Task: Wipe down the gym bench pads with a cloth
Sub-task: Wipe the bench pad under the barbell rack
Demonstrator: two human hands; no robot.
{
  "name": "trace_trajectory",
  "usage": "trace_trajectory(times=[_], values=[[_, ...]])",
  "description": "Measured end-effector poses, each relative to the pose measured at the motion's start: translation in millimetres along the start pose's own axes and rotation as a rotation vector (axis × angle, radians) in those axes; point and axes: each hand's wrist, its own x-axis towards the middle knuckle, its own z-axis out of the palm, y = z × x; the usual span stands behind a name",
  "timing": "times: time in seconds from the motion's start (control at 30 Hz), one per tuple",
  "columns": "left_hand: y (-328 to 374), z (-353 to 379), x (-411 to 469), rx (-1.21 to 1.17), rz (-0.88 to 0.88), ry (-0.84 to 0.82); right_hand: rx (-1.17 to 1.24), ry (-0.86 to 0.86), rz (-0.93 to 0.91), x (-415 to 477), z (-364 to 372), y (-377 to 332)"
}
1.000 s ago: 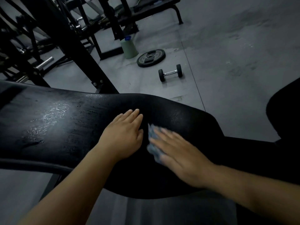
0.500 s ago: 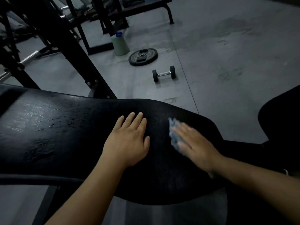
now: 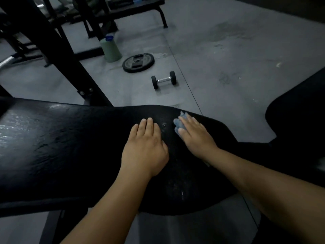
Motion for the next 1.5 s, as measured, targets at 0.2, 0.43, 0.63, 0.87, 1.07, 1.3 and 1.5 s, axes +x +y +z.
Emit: trace_trajectory(times=[0.2,0.43,0.63,0.87,1.07,1.3,1.5], values=[[-3.6,1.0,-5.8,0.016,0.032,0.002,0.092,-0.021,-0.268,-134.4,3.3,26.7],[-1.9,-5.3,-11.8,0.036,0.094,-0.062,0.081,0.018,-0.208,-114.2,12.6,-30.3],[-45.6,-28.8,-23.1,0.21,0.129,-0.171,0.094,0.037,0.036,-62.2,1.7,14.6],[-53.3,-10.4,-29.5,0.119,0.135,-0.054,0.117,-0.05,-0.382,-95.7,11.5,-35.0],[-46.6,-15.5,-30.2,0.078,0.062,-0.042,0.037,0.059,-0.024,28.0,10.1,-36.4],[-48.4,-13.6,-27.6,0.021,0.011,-0.017,0.015,-0.074,-0.538,-66.4,6.8,-5.8],[-46.4,-18.6,-27.4,-0.011,-0.01,-0.025,0.03,0.027,-0.202,19.9,11.0,-44.9]])
